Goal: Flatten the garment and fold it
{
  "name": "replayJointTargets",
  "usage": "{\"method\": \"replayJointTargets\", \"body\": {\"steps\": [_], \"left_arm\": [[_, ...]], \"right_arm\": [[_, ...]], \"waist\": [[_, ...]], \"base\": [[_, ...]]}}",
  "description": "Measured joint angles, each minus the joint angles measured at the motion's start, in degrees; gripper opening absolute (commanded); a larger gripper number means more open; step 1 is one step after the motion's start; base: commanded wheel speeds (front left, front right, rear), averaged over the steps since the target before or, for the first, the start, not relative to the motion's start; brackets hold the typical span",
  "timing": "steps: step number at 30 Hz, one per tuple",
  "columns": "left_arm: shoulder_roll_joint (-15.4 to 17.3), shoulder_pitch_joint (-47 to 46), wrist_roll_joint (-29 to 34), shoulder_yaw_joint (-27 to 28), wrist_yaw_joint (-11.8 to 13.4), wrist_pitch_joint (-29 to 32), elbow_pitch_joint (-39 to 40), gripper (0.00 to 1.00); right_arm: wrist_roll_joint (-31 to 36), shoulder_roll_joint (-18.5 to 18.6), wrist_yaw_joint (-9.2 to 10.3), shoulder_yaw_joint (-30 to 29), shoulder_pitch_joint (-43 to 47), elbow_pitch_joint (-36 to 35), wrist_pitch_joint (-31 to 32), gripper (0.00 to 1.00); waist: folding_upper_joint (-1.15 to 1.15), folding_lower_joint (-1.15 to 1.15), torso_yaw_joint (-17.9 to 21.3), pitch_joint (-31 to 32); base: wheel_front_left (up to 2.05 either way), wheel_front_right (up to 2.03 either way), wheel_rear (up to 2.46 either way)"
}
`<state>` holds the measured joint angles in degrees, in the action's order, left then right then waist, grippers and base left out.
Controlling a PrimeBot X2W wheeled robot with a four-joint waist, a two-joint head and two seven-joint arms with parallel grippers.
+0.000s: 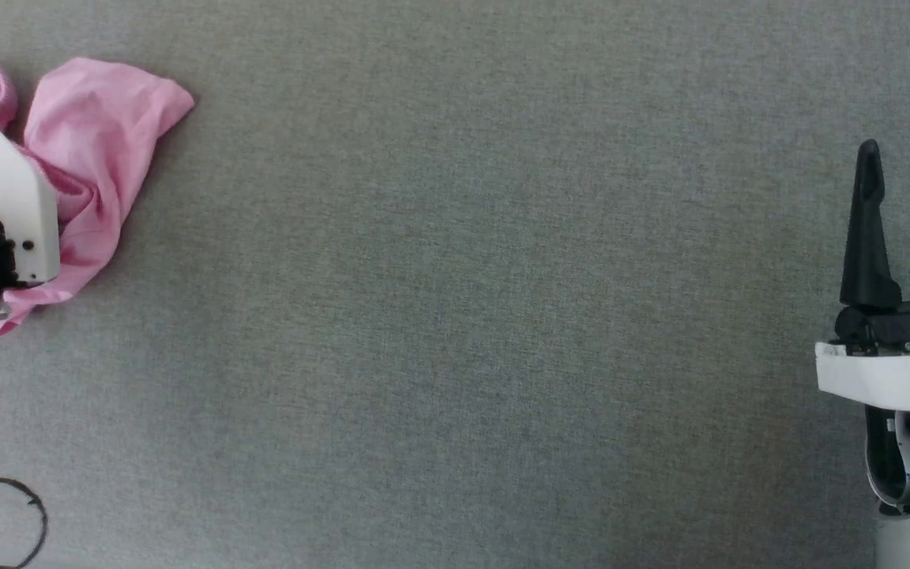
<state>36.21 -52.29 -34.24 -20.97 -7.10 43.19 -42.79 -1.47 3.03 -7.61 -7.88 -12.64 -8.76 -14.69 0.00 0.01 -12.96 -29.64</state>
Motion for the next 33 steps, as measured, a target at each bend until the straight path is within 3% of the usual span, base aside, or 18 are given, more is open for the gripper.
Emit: {"method": "replayJointTargets", "body": {"steps": [9, 16, 23, 33], "left_arm": [[3.9, -6.2, 4.3, -6.0, 0.0, -13.7, 4.4, 0.0], [4.0, -12.4, 7.2, -13.3, 0.0, -21.1, 9.7, 0.0], [1.8, -18.3, 7.7, -19.7, 0.0, -24.6, 16.8, 0.0], [-5.2, -21.8, 4.9, -27.3, 0.0, -27.2, 24.4, 0.0]], "right_arm": [[-1.2, 0.0, 0.0, 0.2, 2.3, 1.2, 0.0, 1.0], [-3.2, 0.0, 0.0, 0.1, 4.8, 2.2, 0.0, 1.0], [-5.0, -0.1, 0.0, 0.0, 6.1, 2.6, 0.0, 1.0], [-6.6, 0.0, 0.01, -1.1, 7.2, 3.3, 0.0, 1.0]], "waist": [[0.0, -0.01, -1.9, 5.9], [0.0, -0.02, -2.7, 11.9], [0.0, -0.03, -0.8, 16.5], [0.0, -0.01, 7.6, 18.7]], "base": [[0.0, 0.0, 0.0], [0.0, 0.0, 0.0], [0.0, 0.0, 0.0], [0.0, 0.0, 0.0]]}}
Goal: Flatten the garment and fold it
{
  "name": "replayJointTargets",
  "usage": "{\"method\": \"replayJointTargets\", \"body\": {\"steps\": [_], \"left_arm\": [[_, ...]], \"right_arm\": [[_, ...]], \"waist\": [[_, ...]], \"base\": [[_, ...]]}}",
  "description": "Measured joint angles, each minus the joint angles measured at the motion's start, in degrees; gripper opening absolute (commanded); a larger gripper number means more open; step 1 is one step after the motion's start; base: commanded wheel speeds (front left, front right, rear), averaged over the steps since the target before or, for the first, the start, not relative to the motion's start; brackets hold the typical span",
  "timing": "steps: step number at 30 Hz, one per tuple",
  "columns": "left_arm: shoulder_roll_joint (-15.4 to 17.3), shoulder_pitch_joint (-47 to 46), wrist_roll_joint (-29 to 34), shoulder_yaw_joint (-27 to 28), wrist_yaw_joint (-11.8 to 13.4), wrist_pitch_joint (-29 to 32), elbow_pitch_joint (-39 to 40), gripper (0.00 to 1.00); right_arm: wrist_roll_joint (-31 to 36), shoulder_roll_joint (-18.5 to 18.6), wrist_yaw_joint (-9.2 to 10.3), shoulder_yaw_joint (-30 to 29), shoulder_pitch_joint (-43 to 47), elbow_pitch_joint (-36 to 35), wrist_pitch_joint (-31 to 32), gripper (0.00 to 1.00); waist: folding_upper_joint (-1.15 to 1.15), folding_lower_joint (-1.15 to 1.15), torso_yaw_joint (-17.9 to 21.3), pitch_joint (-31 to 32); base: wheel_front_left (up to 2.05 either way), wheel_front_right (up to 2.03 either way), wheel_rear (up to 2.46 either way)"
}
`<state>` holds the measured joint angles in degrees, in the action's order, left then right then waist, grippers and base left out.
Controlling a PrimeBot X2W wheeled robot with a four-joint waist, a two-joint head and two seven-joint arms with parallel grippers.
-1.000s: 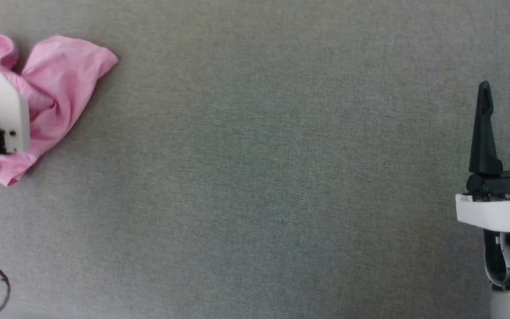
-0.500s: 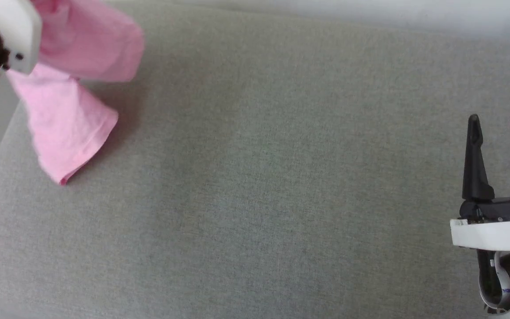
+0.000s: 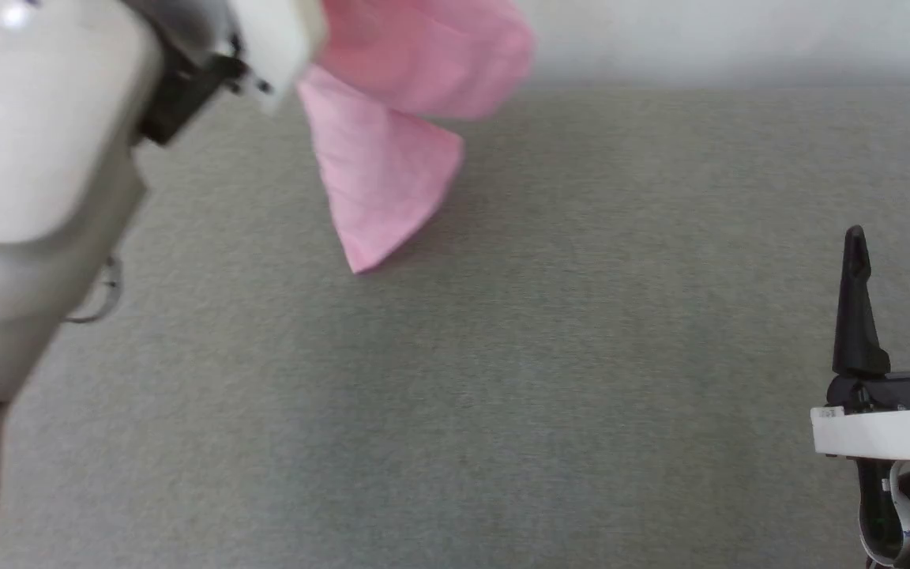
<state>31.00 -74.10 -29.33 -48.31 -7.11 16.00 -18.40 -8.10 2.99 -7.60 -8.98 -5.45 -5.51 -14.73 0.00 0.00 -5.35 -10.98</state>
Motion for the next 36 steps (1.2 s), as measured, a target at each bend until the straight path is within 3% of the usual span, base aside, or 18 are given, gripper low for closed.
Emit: {"method": "replayJointTargets", "body": {"steps": [8, 15, 21, 27, 28, 29, 30, 34, 36], "left_arm": [[-8.4, 5.2, -3.2, -8.1, 0.0, -3.7, 1.0, 0.0], [-15.2, 16.4, -6.5, -17.0, 0.0, -7.3, -6.2, 0.0], [-19.1, 24.0, -8.8, -23.7, 0.0, -8.4, -12.0, 0.0], [-21.3, 29.2, -8.1, -24.7, 0.0, -6.1, -12.6, 0.0], [-21.5, 29.9, -8.0, -24.8, 0.0, -6.1, -12.4, 0.09], [-21.7, 30.3, -7.8, -24.9, 0.0, -7.0, -12.3, 0.6], [-21.8, 30.3, -7.4, -25.0, 0.0, -8.4, -12.4, 1.0], [-22.1, 30.0, -6.7, -24.0, 0.2, -15.7, -12.3, 1.0], [-22.4, 29.9, -6.1, -22.7, 1.4, -19.8, -11.5, 1.0]], "right_arm": [[-1.0, 0.0, 0.0, -1.7, 0.2, 0.4, 0.0, 1.0], [-1.1, 0.0, 0.0, -2.7, 0.1, 0.5, 0.0, 1.0], [-1.1, 0.0, 0.0, -3.0, 0.0, 0.5, 0.0, 1.0], [-0.9, 0.0, 0.0, -3.0, 0.0, 0.7, 0.0, 1.0], [-0.9, 0.0, 0.0, -2.9, 0.0, 0.7, 0.0, 1.0], [-0.7, 0.0, 0.0, -2.7, 0.0, 0.7, 0.0, 1.0], [-0.5, 0.0, 0.0, -2.6, 0.0, 0.8, 0.0, 1.0], [-0.2, 0.0, 0.0, -2.7, 0.8, 0.8, 0.0, 1.0], [0.0, 0.0, 0.0, -2.8, 1.5, 0.8, 0.0, 1.0]], "waist": [[0.0, 0.0, 7.3, 0.3], [0.0, 0.0, 11.8, -0.4], [0.0, 0.01, 13.2, -1.9], [0.0, 0.01, 12.2, -1.7], [0.0, 0.01, 12.0, -1.5], [0.0, 0.01, 11.8, -1.2], [0.0, 0.01, 11.6, -0.8], [0.0, 0.01, 10.7, 1.1], [0.0, 0.0, 10.3, 2.1]], "base": [[0.0, 0.0, 0.0], [0.0, 0.0, 0.0], [0.0, 0.0, 0.0], [0.0, 0.0, 0.0], [0.0, 0.0, 0.0], [0.0, 0.0, 0.0], [0.0, 0.0, 0.0], [0.0, 0.0, 0.0], [0.0, 0.0, 0.0]]}}
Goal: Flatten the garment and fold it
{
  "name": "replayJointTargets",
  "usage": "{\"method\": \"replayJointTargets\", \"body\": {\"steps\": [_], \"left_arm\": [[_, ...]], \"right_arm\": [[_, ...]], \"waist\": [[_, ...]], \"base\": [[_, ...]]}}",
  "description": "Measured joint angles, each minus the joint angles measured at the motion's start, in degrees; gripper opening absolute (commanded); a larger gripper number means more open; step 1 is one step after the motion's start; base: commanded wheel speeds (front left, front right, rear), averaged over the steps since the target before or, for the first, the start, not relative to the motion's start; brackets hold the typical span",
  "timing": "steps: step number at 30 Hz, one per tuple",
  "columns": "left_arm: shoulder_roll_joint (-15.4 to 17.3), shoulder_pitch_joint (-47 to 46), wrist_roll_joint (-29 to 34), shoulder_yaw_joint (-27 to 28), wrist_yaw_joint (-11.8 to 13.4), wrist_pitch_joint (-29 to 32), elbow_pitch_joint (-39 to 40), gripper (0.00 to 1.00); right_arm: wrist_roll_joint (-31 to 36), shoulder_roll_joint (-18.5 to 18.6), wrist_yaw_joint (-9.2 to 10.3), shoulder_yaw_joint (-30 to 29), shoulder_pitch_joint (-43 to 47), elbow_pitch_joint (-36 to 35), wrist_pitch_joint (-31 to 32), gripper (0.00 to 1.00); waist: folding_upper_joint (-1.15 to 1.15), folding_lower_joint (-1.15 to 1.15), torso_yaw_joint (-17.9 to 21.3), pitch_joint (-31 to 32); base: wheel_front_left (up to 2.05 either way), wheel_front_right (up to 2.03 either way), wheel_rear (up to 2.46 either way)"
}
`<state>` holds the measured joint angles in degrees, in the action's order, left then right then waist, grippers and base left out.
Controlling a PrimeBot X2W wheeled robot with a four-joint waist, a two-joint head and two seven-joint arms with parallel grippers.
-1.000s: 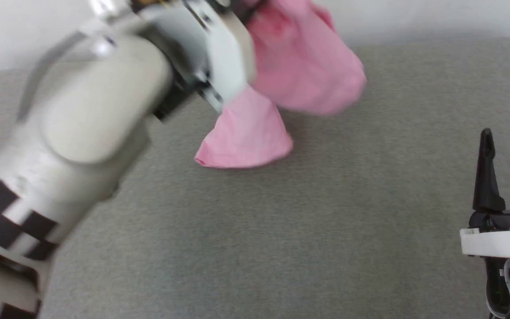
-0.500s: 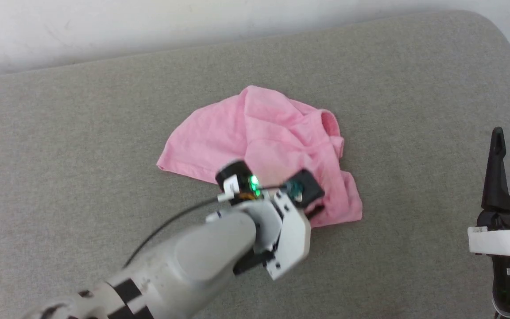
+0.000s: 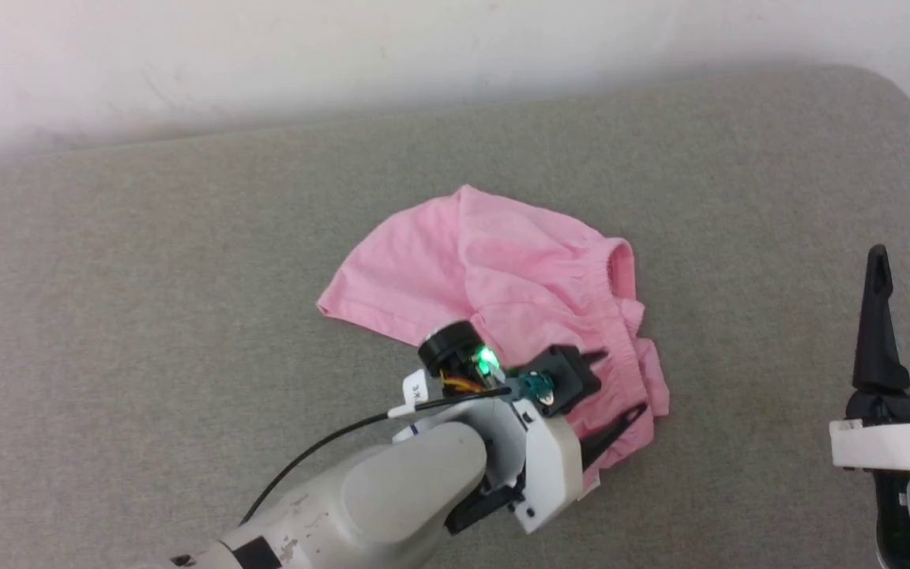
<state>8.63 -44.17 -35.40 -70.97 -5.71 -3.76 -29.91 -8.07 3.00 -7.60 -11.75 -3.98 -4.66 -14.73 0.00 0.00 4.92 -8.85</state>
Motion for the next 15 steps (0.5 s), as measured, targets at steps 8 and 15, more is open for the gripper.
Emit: {"method": "replayJointTargets", "body": {"steps": [8, 15], "left_arm": [[1.9, -1.2, 4.6, 8.5, 11.9, -10.5, 6.8, 1.0], [6.0, 4.5, 11.6, 22.8, 23.8, -11.0, 17.5, 1.0]], "right_arm": [[0.5, 0.0, 0.0, -0.8, 1.6, -0.2, 0.0, 1.0], [0.6, 0.0, 0.0, -1.1, 2.0, -0.4, 0.0, 1.0]], "waist": [[0.0, 0.0, -2.6, 3.1], [0.0, 0.0, -4.8, 3.8]], "base": [[0.0, 0.0, 0.0], [0.0, 0.0, 0.0]]}}
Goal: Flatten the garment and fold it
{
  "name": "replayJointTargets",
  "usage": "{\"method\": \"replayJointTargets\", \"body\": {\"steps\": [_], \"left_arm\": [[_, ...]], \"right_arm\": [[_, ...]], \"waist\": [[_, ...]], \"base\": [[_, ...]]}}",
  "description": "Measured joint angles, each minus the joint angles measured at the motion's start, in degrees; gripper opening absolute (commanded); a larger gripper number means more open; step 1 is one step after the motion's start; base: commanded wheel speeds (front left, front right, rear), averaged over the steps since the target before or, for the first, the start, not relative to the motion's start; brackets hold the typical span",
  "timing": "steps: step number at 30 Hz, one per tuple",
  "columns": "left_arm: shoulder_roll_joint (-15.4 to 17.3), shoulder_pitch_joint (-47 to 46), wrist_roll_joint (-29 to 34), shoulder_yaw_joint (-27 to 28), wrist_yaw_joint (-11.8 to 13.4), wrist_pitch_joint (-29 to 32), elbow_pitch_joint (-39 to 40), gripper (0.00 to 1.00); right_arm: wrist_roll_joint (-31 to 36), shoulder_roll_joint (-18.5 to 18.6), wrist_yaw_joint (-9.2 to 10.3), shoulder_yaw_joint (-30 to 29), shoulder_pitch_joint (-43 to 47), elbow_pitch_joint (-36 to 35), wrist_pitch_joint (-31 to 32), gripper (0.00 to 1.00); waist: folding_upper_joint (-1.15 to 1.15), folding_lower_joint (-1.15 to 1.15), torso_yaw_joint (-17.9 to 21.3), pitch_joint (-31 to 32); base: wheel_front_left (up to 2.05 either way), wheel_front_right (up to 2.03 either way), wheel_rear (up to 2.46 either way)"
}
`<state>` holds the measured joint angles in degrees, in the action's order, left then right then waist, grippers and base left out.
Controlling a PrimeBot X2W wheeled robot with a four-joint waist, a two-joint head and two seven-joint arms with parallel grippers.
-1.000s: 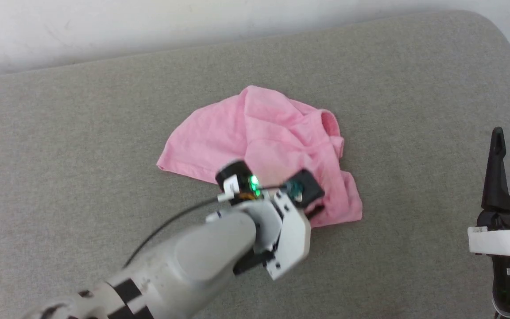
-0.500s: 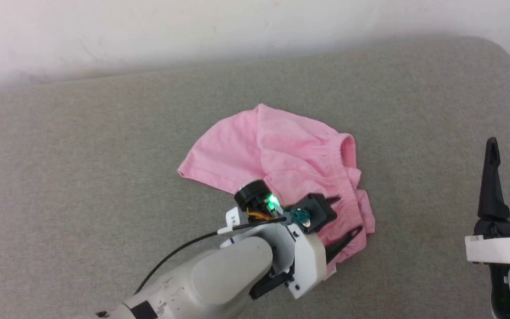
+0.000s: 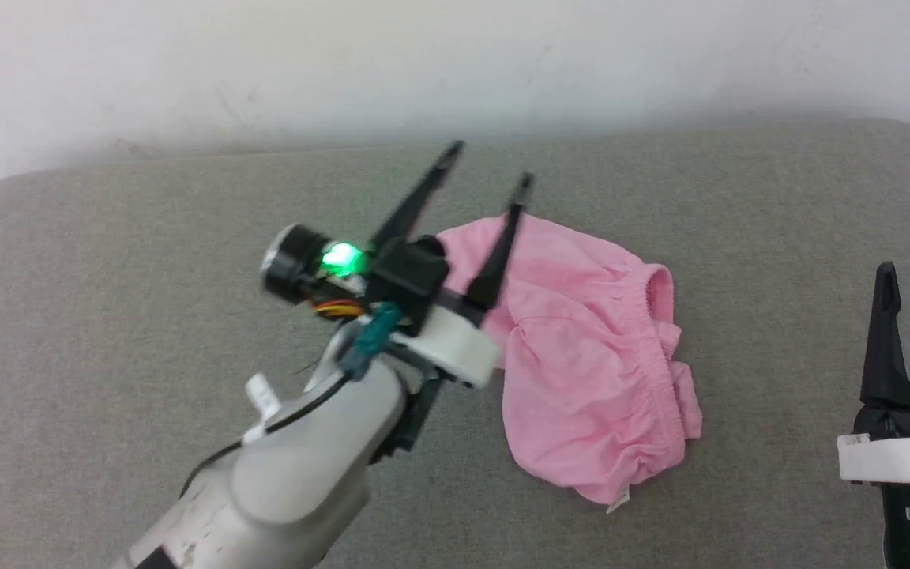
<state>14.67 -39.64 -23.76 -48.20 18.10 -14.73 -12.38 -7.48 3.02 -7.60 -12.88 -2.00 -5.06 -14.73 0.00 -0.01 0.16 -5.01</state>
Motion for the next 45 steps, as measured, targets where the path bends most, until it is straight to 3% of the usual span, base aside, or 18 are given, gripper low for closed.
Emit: {"method": "replayJointTargets", "body": {"steps": [8, 14, 24, 32, 38, 45], "left_arm": [[2.0, 11.9, 5.8, 14.2, 6.6, 0.0, 6.0, 1.0], [1.9, 21.8, 9.3, 23.2, 7.2, 0.0, 7.4, 1.0], [-1.8, 32.4, 14.0, 31.4, 1.7, 0.0, 8.6, 1.0], [-5.0, 34.8, 17.0, 34.6, -2.0, 0.0, 7.8, 1.0], [-6.0, 34.4, 18.0, 36.6, -4.9, 0.0, 7.6, 1.0], [-4.0, 22.8, 18.4, 37.7, -12.0, 0.0, 2.9, 1.0]], "right_arm": [[0.3, 0.0, 0.0, 0.1, 0.0, -0.1, 0.0, 1.0], [0.4, 0.0, 0.0, 0.0, 0.4, 0.2, 0.0, 1.0], [0.9, 0.0, 0.0, 0.2, 2.6, 1.2, 0.0, 1.0], [0.9, 0.0, 0.0, 0.4, 3.4, 1.7, 0.0, 1.0], [0.9, 0.0, 0.0, 0.6, 3.4, 1.8, 0.0, 1.0], [0.9, 0.0, 0.0, 0.7, 3.4, 1.9, 0.0, 1.0]], "waist": [[0.0, 0.01, -0.8, -0.1], [0.0, 0.01, -1.1, 0.3], [0.0, 0.0, -1.8, 1.1], [0.0, 0.0, -2.2, 1.9], [0.0, 0.0, -1.9, 2.2], [0.0, 0.01, -2.2, 1.7]], "base": [[0.0, 0.0, 0.0], [0.0, 0.0, 0.0], [0.0, 0.0, 0.0], [0.0, 0.0, 0.0], [0.0, 0.0, 0.0], [0.0, 0.0, 0.0]]}}
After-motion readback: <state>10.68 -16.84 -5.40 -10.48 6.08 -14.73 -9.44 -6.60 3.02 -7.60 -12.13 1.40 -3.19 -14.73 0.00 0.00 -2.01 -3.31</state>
